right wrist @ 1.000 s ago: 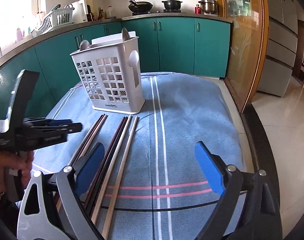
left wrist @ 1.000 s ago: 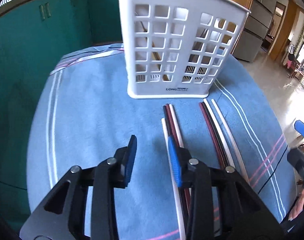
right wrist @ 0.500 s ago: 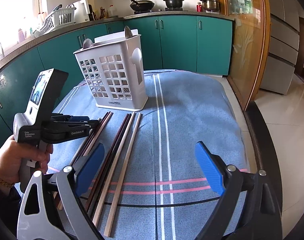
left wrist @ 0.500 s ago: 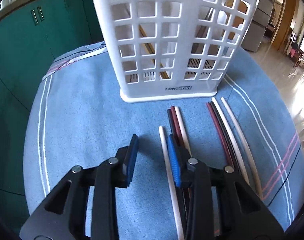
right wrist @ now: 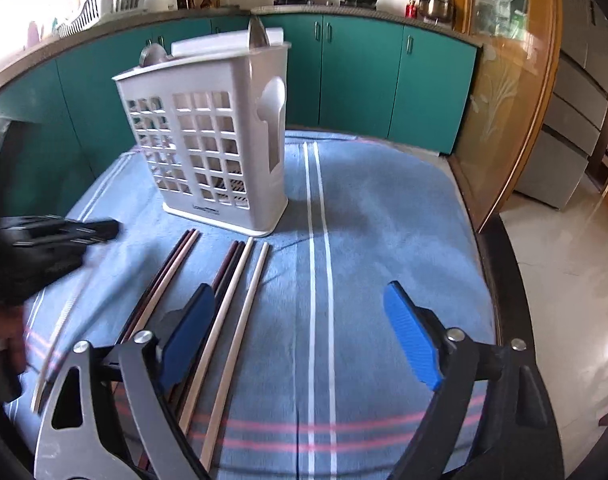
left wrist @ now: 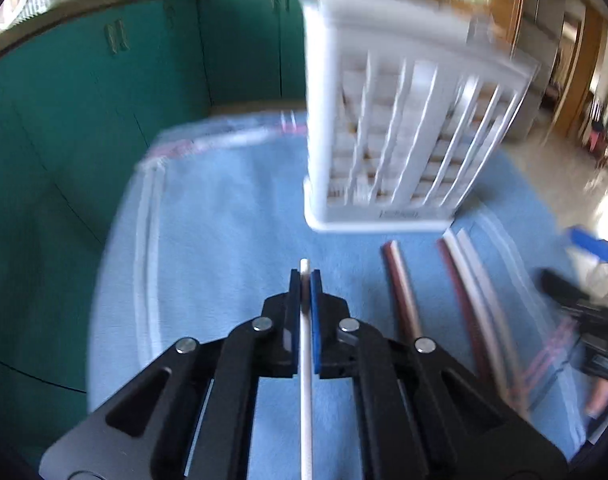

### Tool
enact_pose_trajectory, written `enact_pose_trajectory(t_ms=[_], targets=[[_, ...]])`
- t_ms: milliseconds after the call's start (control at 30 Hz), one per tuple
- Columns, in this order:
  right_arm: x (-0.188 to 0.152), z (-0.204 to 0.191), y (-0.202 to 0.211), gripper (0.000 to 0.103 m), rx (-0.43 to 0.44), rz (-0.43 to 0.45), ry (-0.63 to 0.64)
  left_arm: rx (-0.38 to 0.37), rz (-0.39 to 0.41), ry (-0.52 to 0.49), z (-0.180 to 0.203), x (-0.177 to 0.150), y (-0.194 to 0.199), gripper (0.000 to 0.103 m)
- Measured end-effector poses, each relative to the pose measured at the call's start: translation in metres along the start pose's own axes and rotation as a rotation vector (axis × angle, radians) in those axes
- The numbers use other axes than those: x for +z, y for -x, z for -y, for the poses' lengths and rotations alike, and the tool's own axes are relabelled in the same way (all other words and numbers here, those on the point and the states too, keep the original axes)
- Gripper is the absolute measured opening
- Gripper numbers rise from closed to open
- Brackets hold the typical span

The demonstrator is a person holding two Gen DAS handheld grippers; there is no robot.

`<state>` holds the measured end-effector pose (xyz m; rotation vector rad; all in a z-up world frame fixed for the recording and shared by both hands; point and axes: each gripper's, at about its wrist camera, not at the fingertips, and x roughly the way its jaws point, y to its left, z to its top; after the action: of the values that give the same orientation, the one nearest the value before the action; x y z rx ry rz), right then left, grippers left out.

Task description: Organize utensils

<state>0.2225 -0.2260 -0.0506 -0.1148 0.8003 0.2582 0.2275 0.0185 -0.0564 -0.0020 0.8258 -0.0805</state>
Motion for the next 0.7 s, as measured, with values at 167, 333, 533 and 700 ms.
enact_pose_trajectory(t_ms=[167, 333, 533, 700], targets=[[0.018, -0.008, -0.039, 0.054, 0.003, -0.085, 0.017, -0.032, 0.143, 0.023, -0.013, -0.001, 0.069, 0.004], [0.024, -0.016, -0.059, 0.05, -0.003, -0.138, 0.027, -0.052, 0.245, 0.044, -0.023, 0.001, 0.112, 0.004], [0.03, -0.023, -0.074, 0.038, -0.031, -0.18, 0.03, -0.062, 0.307, 0.079, -0.034, 0.005, 0.134, 0.004], [0.035, -0.025, -0.077, 0.029, -0.023, -0.201, 0.027, -0.061, 0.357, 0.079, -0.027, -0.001, 0.161, 0.004]])
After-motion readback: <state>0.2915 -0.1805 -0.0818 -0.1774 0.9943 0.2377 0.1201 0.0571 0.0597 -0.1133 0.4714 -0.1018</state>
